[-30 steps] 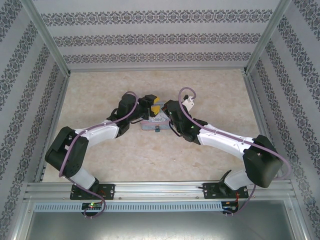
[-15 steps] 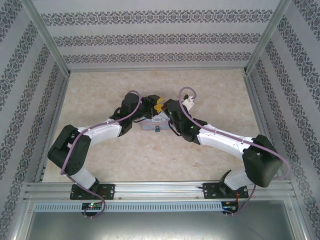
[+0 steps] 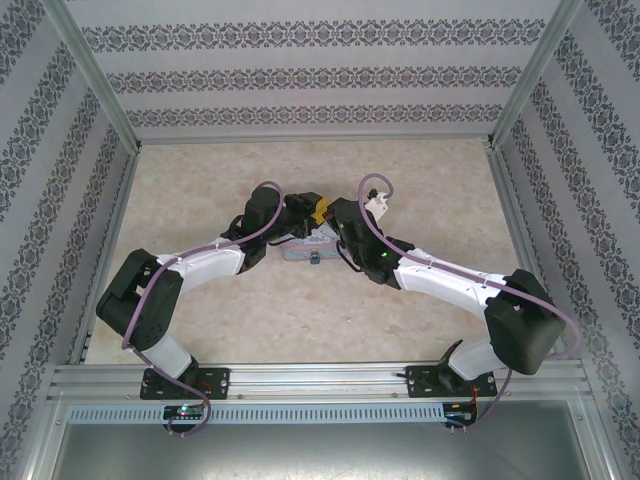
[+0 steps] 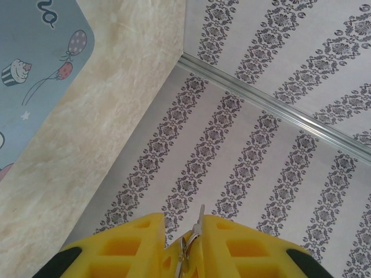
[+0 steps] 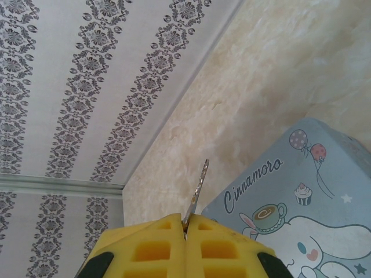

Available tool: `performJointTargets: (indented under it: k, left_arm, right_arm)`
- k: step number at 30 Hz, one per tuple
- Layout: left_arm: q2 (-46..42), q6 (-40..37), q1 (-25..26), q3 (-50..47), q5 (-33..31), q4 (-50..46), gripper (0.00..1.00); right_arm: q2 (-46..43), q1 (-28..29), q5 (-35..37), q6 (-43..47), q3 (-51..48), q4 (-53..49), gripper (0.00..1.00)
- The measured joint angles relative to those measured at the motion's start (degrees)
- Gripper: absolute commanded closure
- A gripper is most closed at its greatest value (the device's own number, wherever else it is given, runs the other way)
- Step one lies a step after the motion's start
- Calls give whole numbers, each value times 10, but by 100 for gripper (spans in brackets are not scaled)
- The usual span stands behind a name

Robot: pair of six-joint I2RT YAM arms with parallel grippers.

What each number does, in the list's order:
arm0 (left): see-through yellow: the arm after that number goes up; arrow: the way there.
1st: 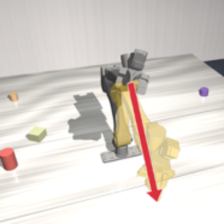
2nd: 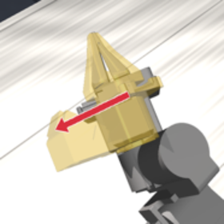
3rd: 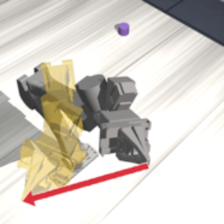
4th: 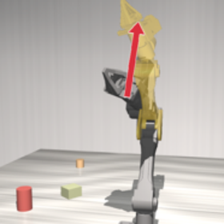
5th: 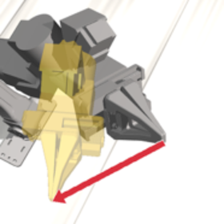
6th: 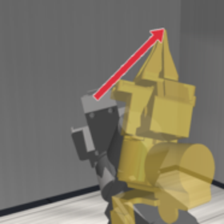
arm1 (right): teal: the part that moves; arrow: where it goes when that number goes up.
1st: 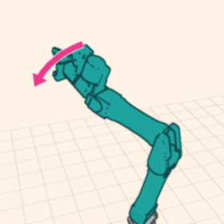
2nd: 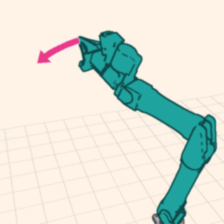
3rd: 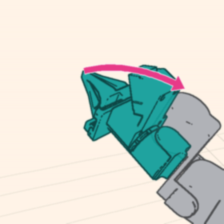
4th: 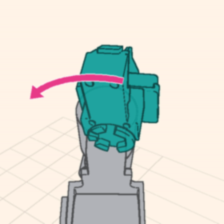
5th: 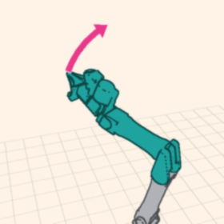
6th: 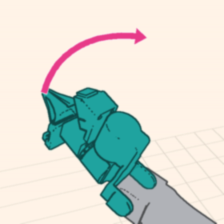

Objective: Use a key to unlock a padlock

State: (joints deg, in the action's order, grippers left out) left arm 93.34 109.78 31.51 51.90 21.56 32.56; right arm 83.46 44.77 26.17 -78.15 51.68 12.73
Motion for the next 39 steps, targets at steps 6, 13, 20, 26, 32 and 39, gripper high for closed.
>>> performJointTargets:
  k: [6,13,20,26,32,39]
  left_arm:
    - [0,0,0,0,-7,-1,83]
    - [0,-1,0,0,-9,-5,92]
    - [5,-5,0,0,-8,-8,100]
    - [8,-55,-4,0,-5,-9,100]
    - [7,-176,-21,17,13,-58,100]
    - [4,-390,-31,102,59,-170,100]
  right_arm:
    - [0,0,0,-2,-7,2,100]
    - [0,-4,0,-4,-12,11,100]
    - [0,-7,0,-10,-16,13,71]
    - [-31,-40,-15,18,-26,-34,3]
    - [-97,-140,-95,97,-39,-85,2]
    - [-103,-224,-263,200,-69,-72,2]
